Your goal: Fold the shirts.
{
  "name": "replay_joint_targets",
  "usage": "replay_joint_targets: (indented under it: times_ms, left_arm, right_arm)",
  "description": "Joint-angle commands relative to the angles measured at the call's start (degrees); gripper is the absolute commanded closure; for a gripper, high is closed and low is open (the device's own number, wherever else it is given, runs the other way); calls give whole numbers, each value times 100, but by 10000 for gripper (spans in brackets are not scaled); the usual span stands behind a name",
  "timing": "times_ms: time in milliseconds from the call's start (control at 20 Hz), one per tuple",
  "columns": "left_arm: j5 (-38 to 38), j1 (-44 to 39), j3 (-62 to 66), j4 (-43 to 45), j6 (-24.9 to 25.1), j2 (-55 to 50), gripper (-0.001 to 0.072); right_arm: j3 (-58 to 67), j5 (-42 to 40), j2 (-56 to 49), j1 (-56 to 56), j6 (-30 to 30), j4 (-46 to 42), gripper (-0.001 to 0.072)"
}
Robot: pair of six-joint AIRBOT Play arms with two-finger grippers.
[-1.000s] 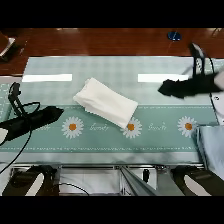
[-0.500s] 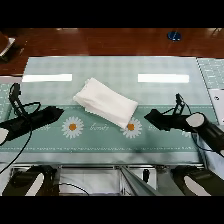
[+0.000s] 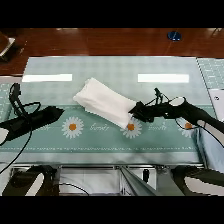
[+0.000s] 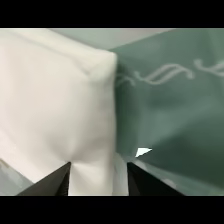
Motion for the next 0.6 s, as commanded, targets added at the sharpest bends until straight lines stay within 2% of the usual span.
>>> replay_joint_targets:
  times_ms: [0, 100, 200, 300, 550]
  left_arm:
    - [-2, 4, -2, 0, 0, -4, 690]
    - [-7, 4, -2, 0, 0, -4, 689]
    - [-2, 4, -2, 0, 0, -4, 690]
    - [0, 4, -2, 0, 0, -4, 689]
    - [-2, 4, -2, 0, 0, -4, 689]
  right_arm:
    - [627, 142, -616, 367, -160, 22, 382]
    - [968, 184, -688, 501, -518, 28, 685]
    - [1447, 531, -686, 481, -748, -42, 691]
    - [2190, 1064, -654, 413, -678, -555, 692]
    - [4181, 1985, -76, 372, 323, -2529, 692]
